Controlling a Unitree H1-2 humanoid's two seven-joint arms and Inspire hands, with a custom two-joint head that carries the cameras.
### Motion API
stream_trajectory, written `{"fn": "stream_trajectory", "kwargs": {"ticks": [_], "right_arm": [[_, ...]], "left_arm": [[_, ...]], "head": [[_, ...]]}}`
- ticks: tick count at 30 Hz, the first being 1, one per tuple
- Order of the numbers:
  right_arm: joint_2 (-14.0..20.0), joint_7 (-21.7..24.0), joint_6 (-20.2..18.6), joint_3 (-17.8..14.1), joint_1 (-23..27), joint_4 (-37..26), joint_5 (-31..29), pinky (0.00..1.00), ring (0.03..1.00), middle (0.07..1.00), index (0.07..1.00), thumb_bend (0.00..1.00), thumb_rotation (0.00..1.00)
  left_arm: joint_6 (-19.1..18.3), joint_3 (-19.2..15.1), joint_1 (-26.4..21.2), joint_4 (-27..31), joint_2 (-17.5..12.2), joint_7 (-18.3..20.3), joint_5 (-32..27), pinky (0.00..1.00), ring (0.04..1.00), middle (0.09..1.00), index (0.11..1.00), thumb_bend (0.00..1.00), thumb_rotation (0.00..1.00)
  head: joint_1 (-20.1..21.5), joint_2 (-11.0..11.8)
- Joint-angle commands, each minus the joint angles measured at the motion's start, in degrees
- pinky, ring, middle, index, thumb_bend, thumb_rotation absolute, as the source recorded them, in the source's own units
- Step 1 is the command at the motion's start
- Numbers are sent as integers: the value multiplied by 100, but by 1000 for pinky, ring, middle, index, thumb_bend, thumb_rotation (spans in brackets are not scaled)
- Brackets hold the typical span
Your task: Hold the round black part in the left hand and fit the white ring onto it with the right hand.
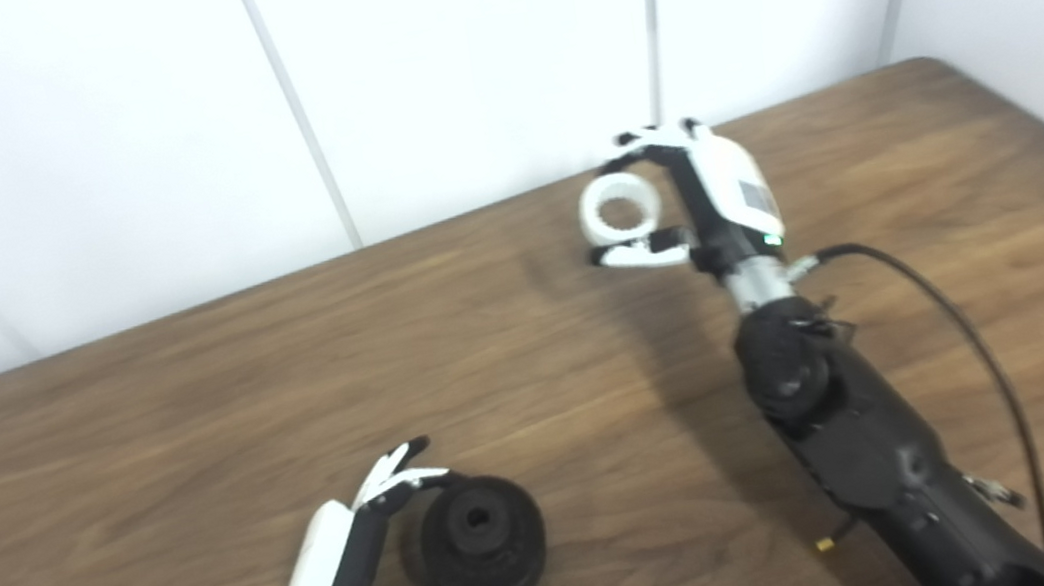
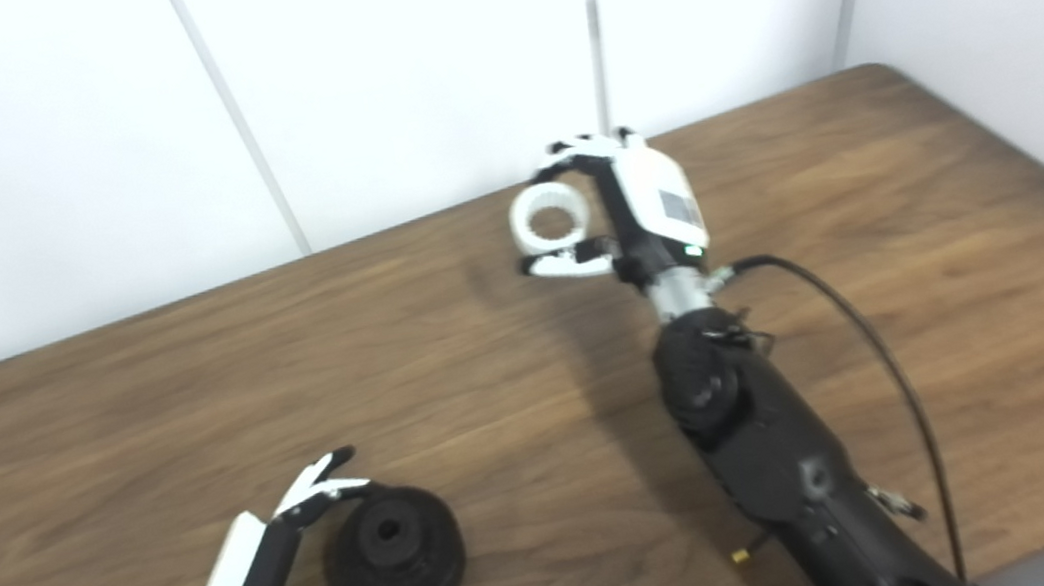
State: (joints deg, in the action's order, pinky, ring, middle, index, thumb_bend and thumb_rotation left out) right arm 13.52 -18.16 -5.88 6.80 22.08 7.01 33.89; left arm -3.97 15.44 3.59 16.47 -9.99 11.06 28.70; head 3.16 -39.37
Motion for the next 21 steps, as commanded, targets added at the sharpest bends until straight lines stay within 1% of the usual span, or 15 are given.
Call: {"fn": "stream_trajectory", "kwargs": {"ticks": [1, 3, 4, 5, 8, 10, 13, 18, 21], "right_arm": [[138, 14, 181, -117, 149, -246, -40, 971, 866, 797, 484, 519, 144], [175, 73, 265, -156, 99, -281, -87, 953, 864, 800, 484, 518, 145], [202, 111, 303, -178, 76, -280, -129, 892, 859, 799, 484, 518, 144], [225, 132, 345, -196, 63, -259, -171, 840, 855, 798, 484, 519, 144], [262, 162, 417, -243, 48, -201, -251, 769, 845, 793, 484, 520, 143], [264, 164, 437, -276, 45, -177, -273, 765, 838, 789, 484, 521, 143], [242, 192, 432, -312, 44, -192, -311, 788, 840, 787, 484, 521, 142], [236, 292, 426, -327, -11, -386, -376, 753, 840, 786, 483, 522, 141], [231, 397, 434, -320, -106, -667, -396, 748, 842, 786, 483, 522, 141]], "left_arm": [[-97, 75, -65, -56, 49, 27, 58, 881, 983, 947, 600, 878, 203], [-136, 112, -72, -71, 92, 31, 100, 897, 992, 953, 604, 872, 214], [-145, 134, -78, -102, 135, -2, 138, 898, 990, 952, 604, 877, 222], [-145, 155, -85, -139, 174, -42, 173, 897, 988, 950, 602, 883, 226], [-118, 181, -100, -228, 258, -134, 235, 892, 981, 945, 595, 900, 224], [-88, 192, -110, -280, 300, -199, 253, 885, 979, 943, 591, 906, 205], [-65, 200, -125, -327, 318, -234, 257, 882, 981, 946, 589, 906, 194], [-69, 202, -129, -341, 327, -247, 277, 902, 984, 948, 590, 901, 195], [-83, 197, -140, -336, 318, -226, 262, 915, 989, 951, 594, 894, 188]], "head": [[-280, -54], [-440, -65], [-597, -78], [-667, -83], [-734, -92], [-739, -102], [-717, -102], [-696, -117], [-688, -120]]}}
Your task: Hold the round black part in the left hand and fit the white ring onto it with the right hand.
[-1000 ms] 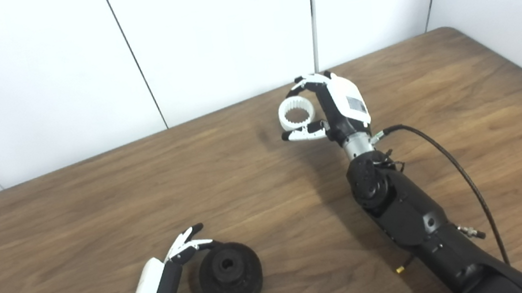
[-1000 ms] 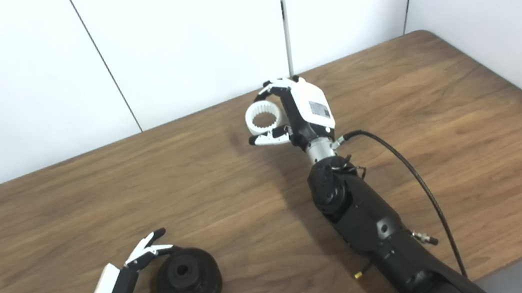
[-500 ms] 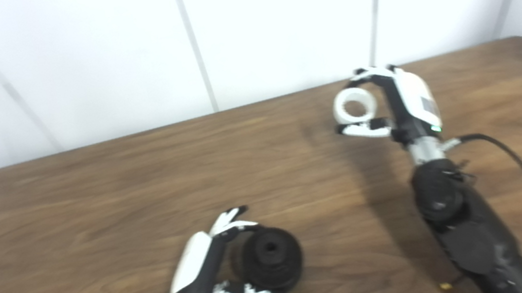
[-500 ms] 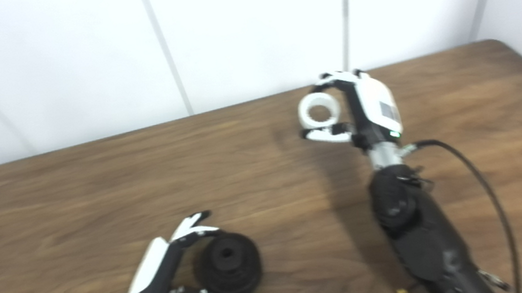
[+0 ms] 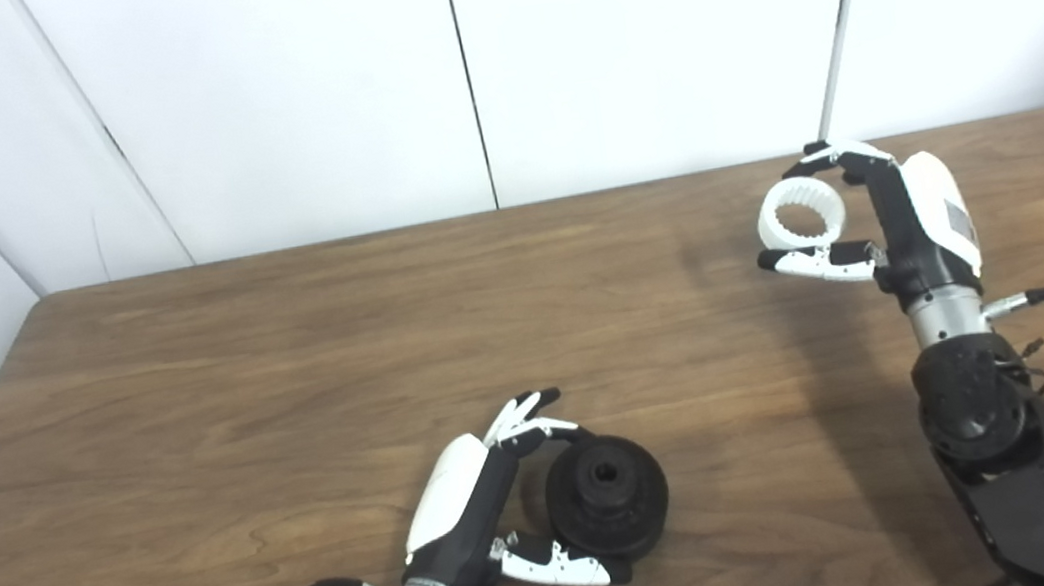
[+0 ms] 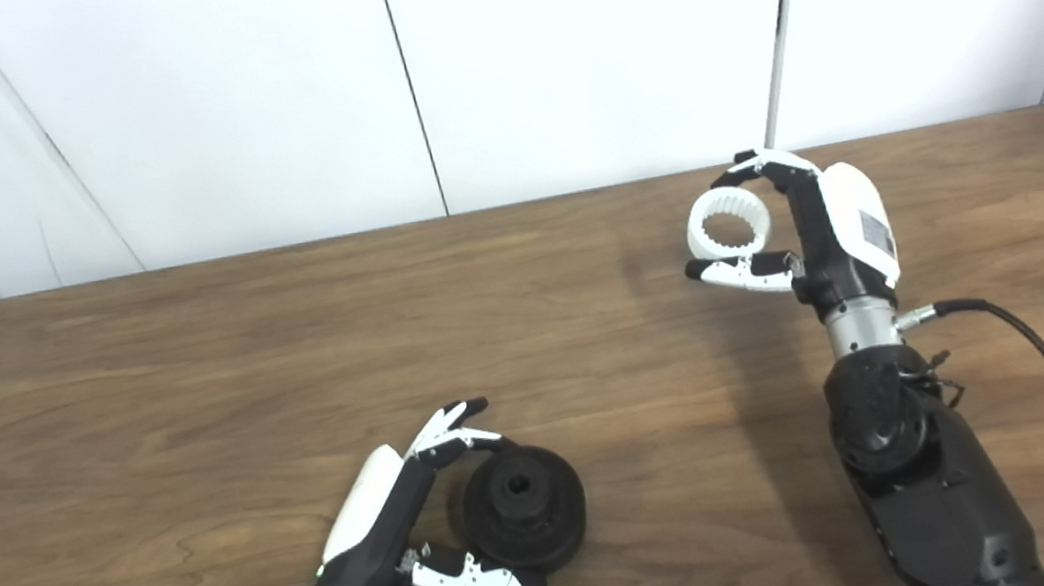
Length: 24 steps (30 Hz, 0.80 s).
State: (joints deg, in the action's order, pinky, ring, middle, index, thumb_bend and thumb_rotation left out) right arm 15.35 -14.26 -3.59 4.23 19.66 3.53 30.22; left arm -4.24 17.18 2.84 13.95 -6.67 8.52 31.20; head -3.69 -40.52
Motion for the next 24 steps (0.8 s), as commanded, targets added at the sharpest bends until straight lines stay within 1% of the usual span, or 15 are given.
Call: {"fn": "stream_trajectory", "kwargs": {"ticks": [1, 5, 10, 12, 15, 18, 20, 24], "right_arm": [[45, 38, 214, -65, 107, -402, -46, 745, 841, 786, 483, 522, 141], [13, 166, 220, -78, -49, -777, -146, 745, 838, 783, 483, 522, 141], [-42, 385, 133, -68, -296, -1308, -213, 790, 851, 786, 483, 521, 141], [-65, 476, 109, -58, -398, -1497, -217, 787, 852, 786, 483, 521, 141], [-107, 614, 105, -33, -534, -1743, -208, 742, 840, 786, 483, 521, 141], [-196, 759, 58, -14, -662, -1979, -264, 738, 843, 783, 483, 521, 141], [-262, 849, 36, -6, -739, -2123, -317, 763, 853, 781, 483, 521, 140], [-387, 1044, -9, 24, -893, -2422, -327, 782, 858, 778, 483, 521, 140]], "left_arm": [[-60, 22, -70, -84, -16, 32, 9, 917, 990, 951, 594, 893, 186], [-58, 18, -87, -100, -6, 15, 28, 908, 983, 944, 592, 900, 187], [-48, 9, -112, -131, 1, 17, -3, 913, 983, 945, 589, 902, 193], [-53, 7, -120, -139, 7, 21, 4, 915, 983, 945, 589, 902, 193], [-27, -2, -138, -160, 4, 13, -3, 914, 984, 946, 589, 902, 185], [-27, -7, -150, -165, 1, 14, 2, 913, 981, 944, 587, 905, 183], [-44, -11, -157, -160, -1, 28, -4, 914, 982, 945, 587, 905, 180], [-30, -16, -173, -175, -7, 27, -6, 907, 981, 944, 586, 906, 177]], "head": [[4, -3], [9, -7], [24, -16], [24, -16], [28, -26], [34, -33], [42, -39], [48, -55]]}}
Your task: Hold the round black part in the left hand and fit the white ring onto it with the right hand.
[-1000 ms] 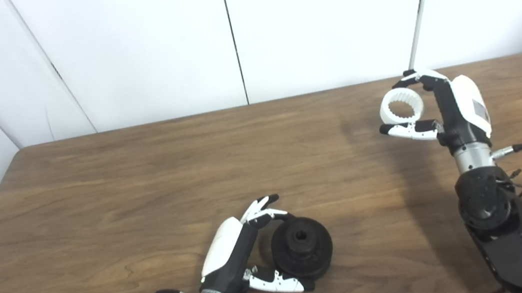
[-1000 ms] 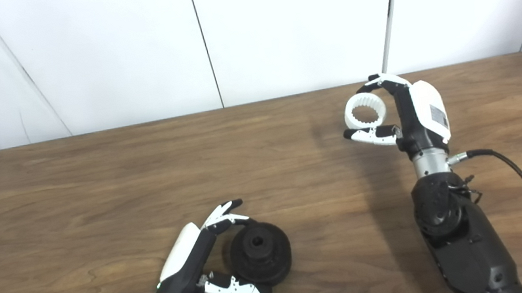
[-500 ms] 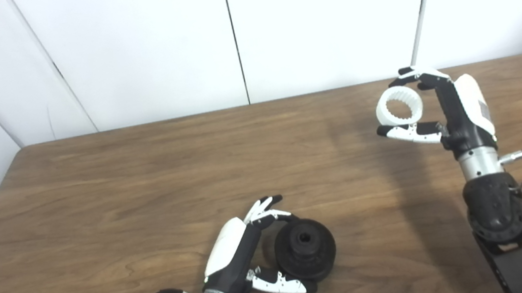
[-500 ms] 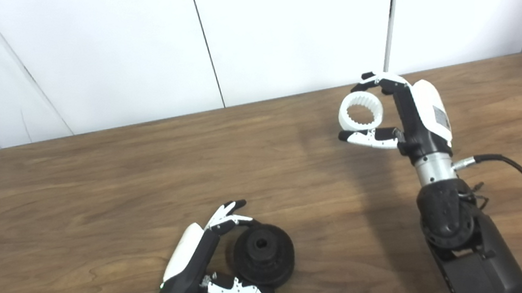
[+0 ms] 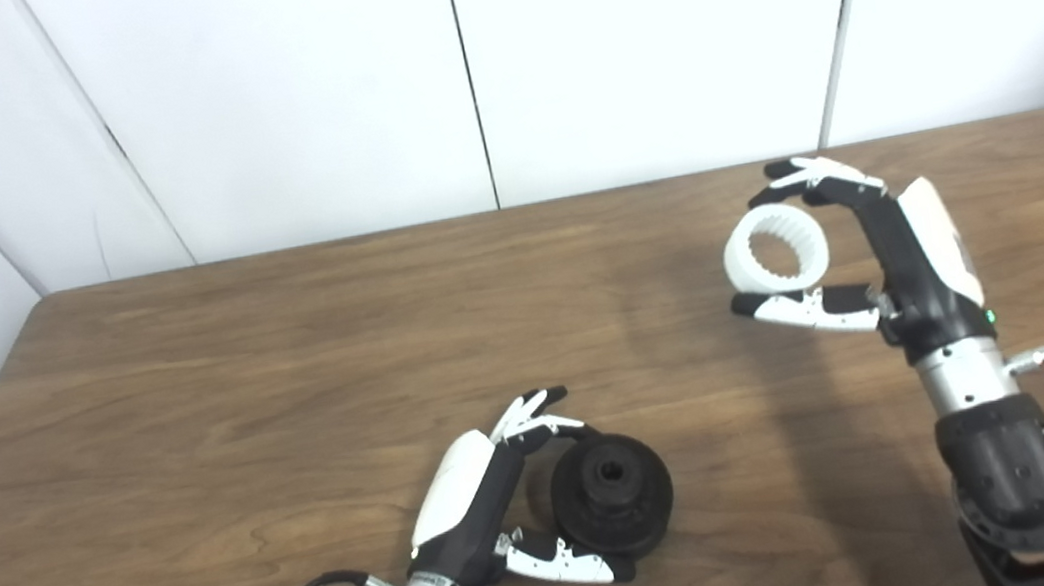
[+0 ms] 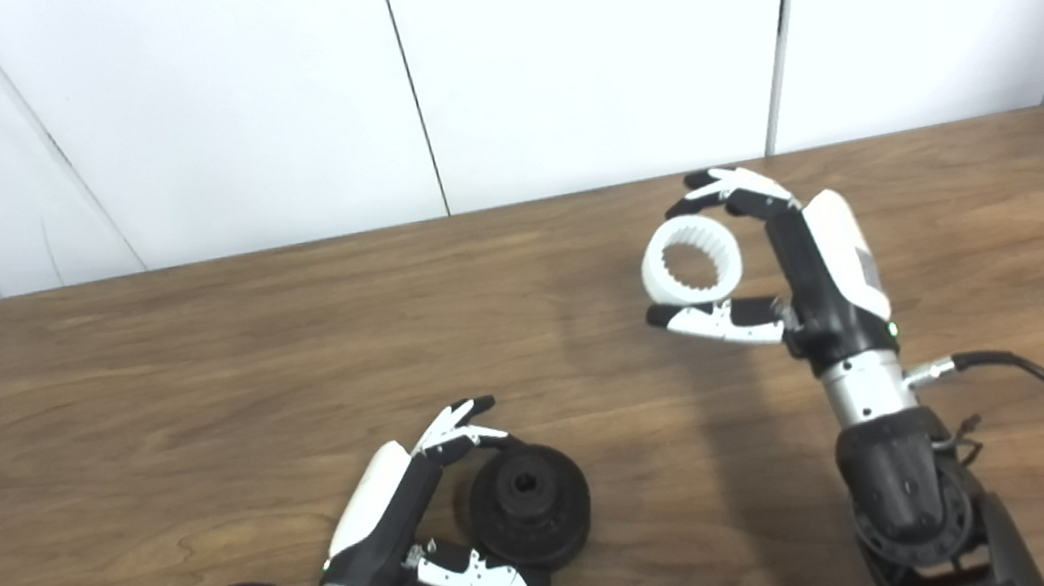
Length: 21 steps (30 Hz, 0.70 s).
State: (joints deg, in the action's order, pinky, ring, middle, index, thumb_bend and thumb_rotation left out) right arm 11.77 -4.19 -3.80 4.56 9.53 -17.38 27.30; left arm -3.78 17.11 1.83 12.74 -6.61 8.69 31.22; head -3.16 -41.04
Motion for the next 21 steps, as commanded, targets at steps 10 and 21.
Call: {"fn": "stream_trajectory", "kwargs": {"ticks": [10, 21], "right_arm": [[-213, 656, -321, 121, -252, -1108, -182, 822, 860, 784, 483, 521, 139], [-383, 1054, -415, 353, -692, -1577, -396, 836, 855, 779, 483, 521, 141]], "left_arm": [[-99, -2, -92, -70, -2, 0, 33, 895, 977, 941, 585, 907, 173], [-86, 3, -110, -95, 13, -8, 10, 900, 978, 942, 587, 905, 177]], "head": [[4, -21], [-10, -61]]}}
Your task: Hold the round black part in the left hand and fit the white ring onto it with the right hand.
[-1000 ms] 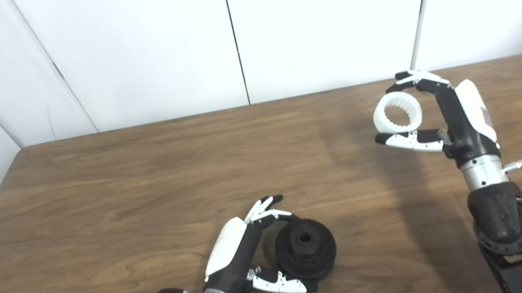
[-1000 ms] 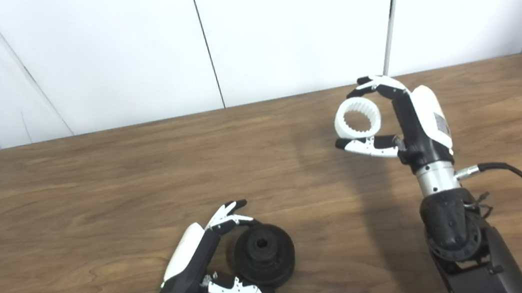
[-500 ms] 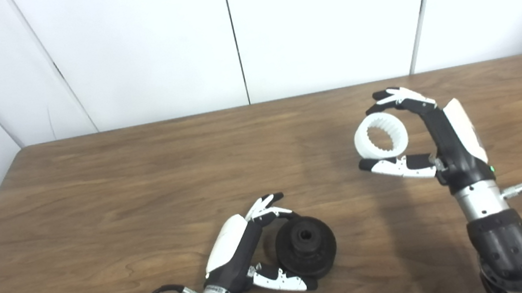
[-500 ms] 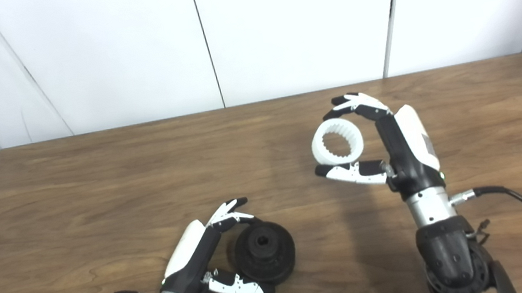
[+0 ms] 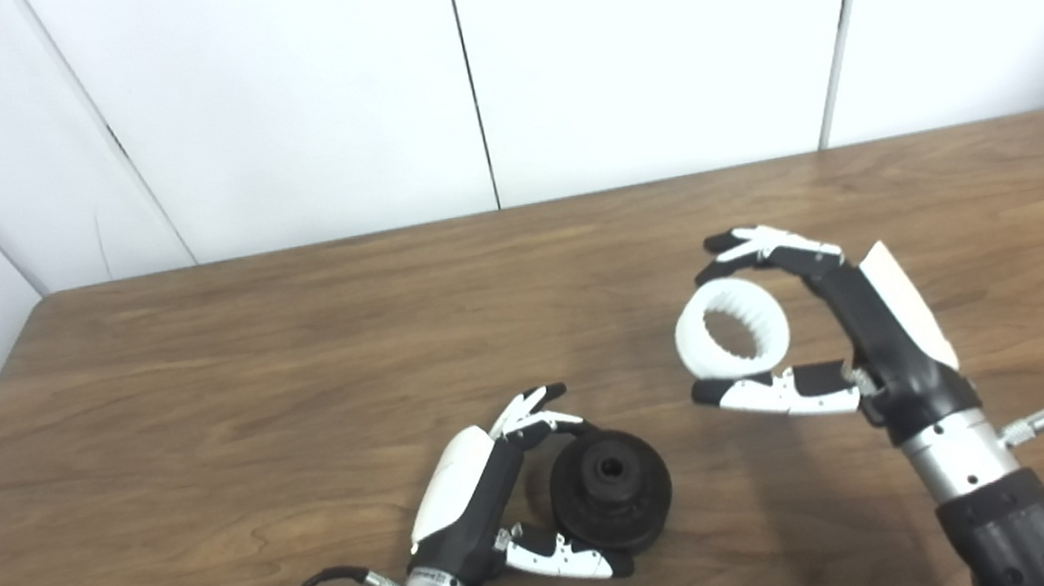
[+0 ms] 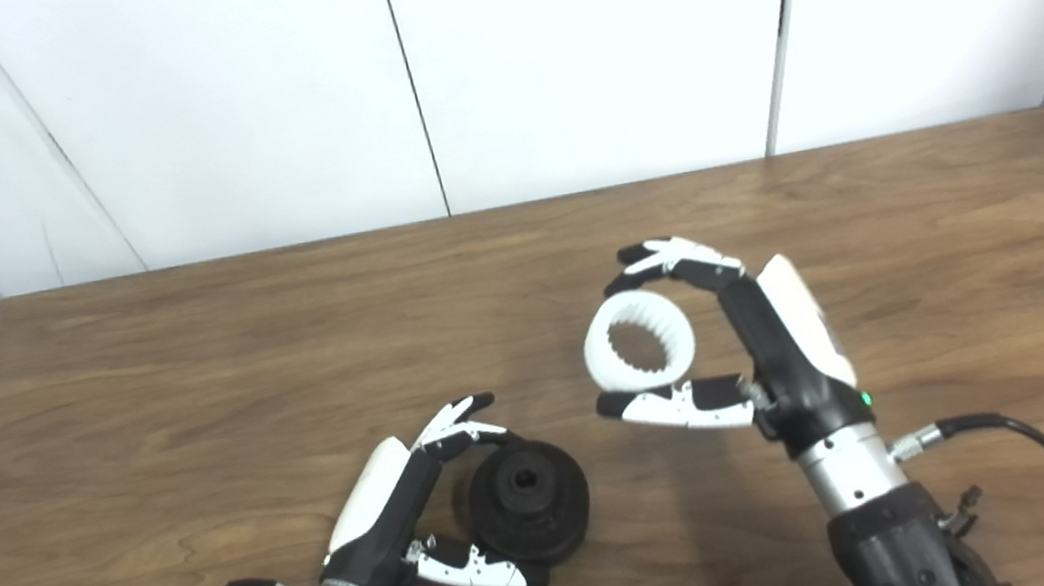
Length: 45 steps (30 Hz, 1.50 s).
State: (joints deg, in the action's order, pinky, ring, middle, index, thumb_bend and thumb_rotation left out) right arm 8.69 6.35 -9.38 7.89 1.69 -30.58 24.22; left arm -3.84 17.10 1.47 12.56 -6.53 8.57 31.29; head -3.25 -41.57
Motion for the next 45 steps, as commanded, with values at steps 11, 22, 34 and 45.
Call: {"fn": "stream_trajectory", "kwargs": {"ticks": [11, 22, 34, 45], "right_arm": [[-183, 121, 279, 425, -230, -267, -58, 811, 842, 777, 483, 521, 144], [-231, 234, 289, 872, -437, -93, 30, 769, 844, 780, 483, 521, 142], [-265, 188, 312, 1075, -366, 192, 198, 777, 841, 781, 483, 519, 143], [-318, 161, 295, 1103, -291, 377, 193, 822, 851, 784, 483, 518, 144]], "left_arm": [[-82, 27, -89, -88, 34, -14, 38, 899, 975, 940, 582, 906, 178], [-109, 101, -86, -43, 58, 0, 118, 894, 971, 938, 586, 907, 193], [-113, 121, -89, -43, 86, -25, 147, 901, 970, 937, 587, 909, 206], [-123, 126, -74, 3, 110, -12, 147, 886, 968, 938, 586, 916, 226]], "head": [[5, -68], [-34, -104], [-59, -124], [-97, -164]]}}
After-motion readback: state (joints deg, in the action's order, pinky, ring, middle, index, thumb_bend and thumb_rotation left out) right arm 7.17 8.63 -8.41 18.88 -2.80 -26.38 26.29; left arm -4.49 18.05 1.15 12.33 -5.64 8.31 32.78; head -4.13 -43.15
